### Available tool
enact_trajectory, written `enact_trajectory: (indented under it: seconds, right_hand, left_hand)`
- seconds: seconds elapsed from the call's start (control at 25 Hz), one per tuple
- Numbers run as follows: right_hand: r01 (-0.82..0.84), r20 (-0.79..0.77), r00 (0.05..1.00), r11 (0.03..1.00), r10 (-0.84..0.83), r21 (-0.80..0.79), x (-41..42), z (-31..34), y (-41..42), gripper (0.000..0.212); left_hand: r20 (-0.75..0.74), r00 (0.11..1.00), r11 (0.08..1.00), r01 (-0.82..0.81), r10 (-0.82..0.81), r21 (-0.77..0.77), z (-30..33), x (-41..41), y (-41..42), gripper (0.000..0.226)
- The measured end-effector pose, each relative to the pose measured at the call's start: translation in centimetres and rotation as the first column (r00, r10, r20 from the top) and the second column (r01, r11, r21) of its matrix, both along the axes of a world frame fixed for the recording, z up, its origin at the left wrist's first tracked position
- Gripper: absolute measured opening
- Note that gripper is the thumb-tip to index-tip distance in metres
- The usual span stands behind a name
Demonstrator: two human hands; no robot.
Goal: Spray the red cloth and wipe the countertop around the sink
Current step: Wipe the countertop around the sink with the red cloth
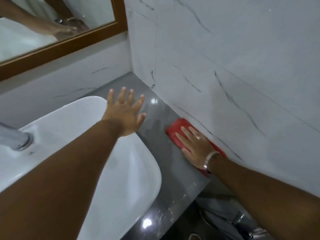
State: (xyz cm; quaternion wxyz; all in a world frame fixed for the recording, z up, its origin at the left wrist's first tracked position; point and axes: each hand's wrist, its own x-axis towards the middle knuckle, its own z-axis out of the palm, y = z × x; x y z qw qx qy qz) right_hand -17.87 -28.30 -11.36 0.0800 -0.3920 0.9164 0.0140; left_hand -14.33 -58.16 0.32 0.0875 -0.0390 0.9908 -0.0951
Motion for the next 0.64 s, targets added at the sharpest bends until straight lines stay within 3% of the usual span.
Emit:
enact_trajectory:
  seconds: [0.12,0.28,0.32,0.4,0.48,0.52,0.56,0.64]
  right_hand:
    - [-0.052,-0.035,0.998,0.996,0.055,0.076,3.2,0.5,7.3,0.062]
    - [0.262,-0.006,0.965,0.964,-0.263,-0.044,6.8,0.7,4.3,0.061]
    - [0.271,0.016,0.963,0.962,-0.271,-0.028,8.9,0.4,3.1,0.062]
    - [-0.018,0.033,0.999,1.000,0.018,0.004,13.0,-0.6,2.9,0.061]
    - [-0.320,-0.034,0.947,0.946,0.319,-0.052,11.1,-0.8,5.4,0.057]
    - [-0.284,-0.061,0.958,0.957,0.281,-0.054,9.0,-0.3,6.2,0.056]
    - [-0.085,-0.058,0.995,0.994,0.081,-0.072,7.3,0.4,6.7,0.057]
    - [0.313,0.009,0.949,0.940,-0.315,-0.138,7.0,1.1,5.7,0.059]
  left_hand:
    - [-0.053,0.999,0.996,-0.007,0.012,0.086,0.0,2.6,4.4,0.068]
    - [-0.109,0.983,0.978,-0.127,0.146,0.163,-0.8,8.0,12.2,0.074]
    - [-0.130,0.976,0.972,-0.148,0.173,0.181,-0.9,9.2,14.1,0.074]
    - [-0.156,0.970,0.964,-0.148,0.185,0.222,-1.1,11.3,16.5,0.071]
    - [-0.163,0.956,0.945,-0.197,0.244,0.263,-1.1,14.6,16.0,0.070]
    - [-0.148,0.939,0.921,-0.260,0.311,0.290,-1.0,16.9,14.7,0.075]
    - [-0.130,0.921,0.897,-0.312,0.366,0.314,-1.0,19.5,13.0,0.080]
    - [-0.107,0.914,0.882,-0.339,0.391,0.326,-0.8,25.5,9.4,0.085]
